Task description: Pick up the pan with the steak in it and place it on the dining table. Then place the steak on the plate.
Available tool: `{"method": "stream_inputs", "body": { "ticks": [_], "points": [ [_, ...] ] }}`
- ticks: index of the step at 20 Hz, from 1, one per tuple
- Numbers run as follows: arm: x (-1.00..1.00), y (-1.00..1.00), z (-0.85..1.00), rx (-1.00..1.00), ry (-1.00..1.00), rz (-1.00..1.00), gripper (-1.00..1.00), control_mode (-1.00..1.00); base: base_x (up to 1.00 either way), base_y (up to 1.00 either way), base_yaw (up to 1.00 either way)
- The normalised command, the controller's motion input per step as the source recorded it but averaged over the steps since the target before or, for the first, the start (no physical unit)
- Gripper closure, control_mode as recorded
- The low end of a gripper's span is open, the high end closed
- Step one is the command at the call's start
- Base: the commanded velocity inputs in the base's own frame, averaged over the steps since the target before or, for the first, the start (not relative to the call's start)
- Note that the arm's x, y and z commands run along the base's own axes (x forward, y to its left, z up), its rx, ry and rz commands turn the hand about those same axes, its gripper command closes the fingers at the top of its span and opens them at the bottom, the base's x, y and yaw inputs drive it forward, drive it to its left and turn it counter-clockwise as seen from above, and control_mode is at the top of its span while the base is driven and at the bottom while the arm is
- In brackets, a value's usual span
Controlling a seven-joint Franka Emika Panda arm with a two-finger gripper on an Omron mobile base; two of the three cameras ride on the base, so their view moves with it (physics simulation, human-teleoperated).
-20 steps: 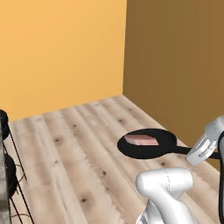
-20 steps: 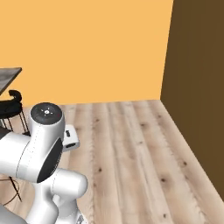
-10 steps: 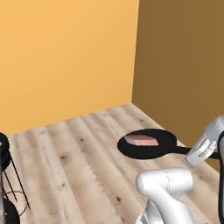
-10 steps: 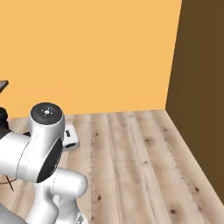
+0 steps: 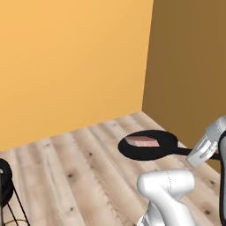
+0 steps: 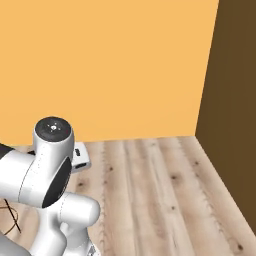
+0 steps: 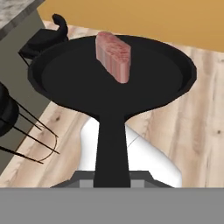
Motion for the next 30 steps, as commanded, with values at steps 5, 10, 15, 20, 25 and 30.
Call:
{"method": "stream_inputs", "body": {
  "ticks": [5,10,15,20,25,30],
  "points": [
    [0.00,0.00,0.00,0.00,0.00,0.00,1.00,1.00,0.21,-0.17,0.28],
    [0.00,0.00,0.00,0.00,0.00,0.00,1.00,1.00,0.05,-0.12,0.40],
    [0.00,0.00,0.00,0.00,0.00,0.00,1.00,1.00,0.04,-0.11,0.42],
    [0.00,0.00,0.00,0.00,0.00,0.00,1.00,1.00,0.05,-0.08,0.44],
    [0.00,0.00,0.00,0.00,0.00,0.00,1.00,1.00,0.04,0.00,0.49],
    [0.00,0.00,0.00,0.00,0.00,0.00,1.00,1.00,0.01,0.00,0.50]
  ]
}}
